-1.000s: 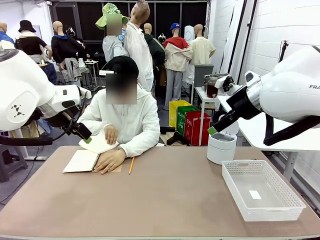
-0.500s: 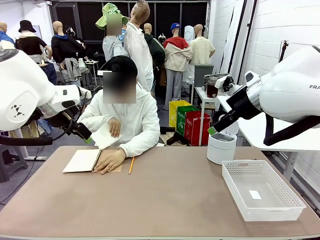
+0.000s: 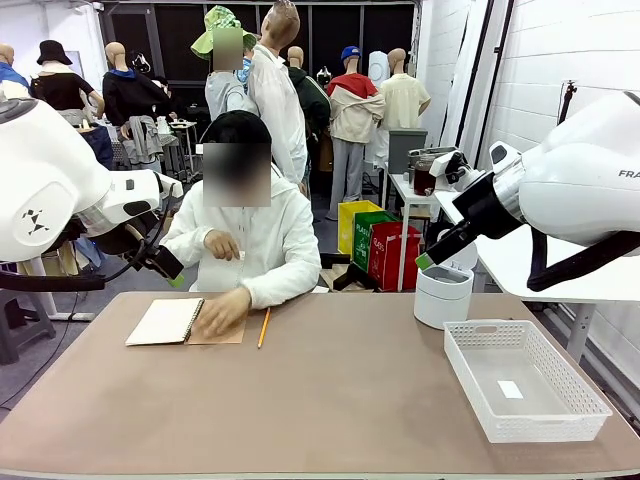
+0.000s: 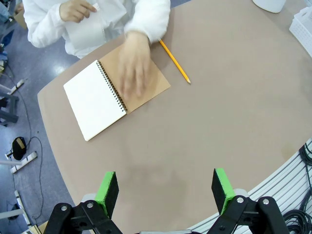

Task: Sort the paper based on its condition.
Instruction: If a person hands you a paper, place it in the Organizing basket , and if it's crumpled, put it in the Trash can.

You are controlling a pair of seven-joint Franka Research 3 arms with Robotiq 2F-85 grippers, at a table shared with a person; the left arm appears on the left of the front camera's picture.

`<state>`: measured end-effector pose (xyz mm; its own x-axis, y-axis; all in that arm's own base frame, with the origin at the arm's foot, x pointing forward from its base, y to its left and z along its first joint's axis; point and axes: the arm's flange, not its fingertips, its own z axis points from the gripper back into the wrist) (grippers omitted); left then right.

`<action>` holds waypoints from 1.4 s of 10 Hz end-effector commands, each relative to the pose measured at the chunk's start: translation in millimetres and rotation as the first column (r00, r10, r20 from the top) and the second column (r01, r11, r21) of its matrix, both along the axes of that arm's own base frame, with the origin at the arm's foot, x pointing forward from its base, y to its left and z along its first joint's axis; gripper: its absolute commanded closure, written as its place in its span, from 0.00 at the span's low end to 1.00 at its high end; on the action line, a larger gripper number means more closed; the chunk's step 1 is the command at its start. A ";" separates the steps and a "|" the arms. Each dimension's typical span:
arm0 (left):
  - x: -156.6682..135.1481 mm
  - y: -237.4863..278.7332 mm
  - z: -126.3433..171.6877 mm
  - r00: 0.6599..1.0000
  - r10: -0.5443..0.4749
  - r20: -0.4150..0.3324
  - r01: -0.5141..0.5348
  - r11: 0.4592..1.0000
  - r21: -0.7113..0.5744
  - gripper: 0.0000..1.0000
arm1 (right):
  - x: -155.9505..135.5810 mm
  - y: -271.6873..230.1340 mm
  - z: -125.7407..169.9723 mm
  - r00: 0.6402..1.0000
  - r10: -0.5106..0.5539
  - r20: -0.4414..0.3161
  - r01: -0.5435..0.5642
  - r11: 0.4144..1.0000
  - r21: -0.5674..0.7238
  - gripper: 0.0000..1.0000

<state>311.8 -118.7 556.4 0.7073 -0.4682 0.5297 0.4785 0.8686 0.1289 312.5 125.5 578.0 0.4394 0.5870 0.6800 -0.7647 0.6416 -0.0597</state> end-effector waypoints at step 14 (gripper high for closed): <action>0.2 0.6 0.8 1.000 0.002 0.005 -0.002 1.000 -0.005 0.00 | 0.0 -0.2 0.2 1.000 0.000 -0.002 0.000 1.000 0.005 0.00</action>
<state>311.8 -118.7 556.4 0.7073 -0.4682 0.5297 0.4784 0.8686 0.1289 312.5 125.5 578.0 0.4394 0.5870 0.6800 -0.7647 0.6416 -0.0597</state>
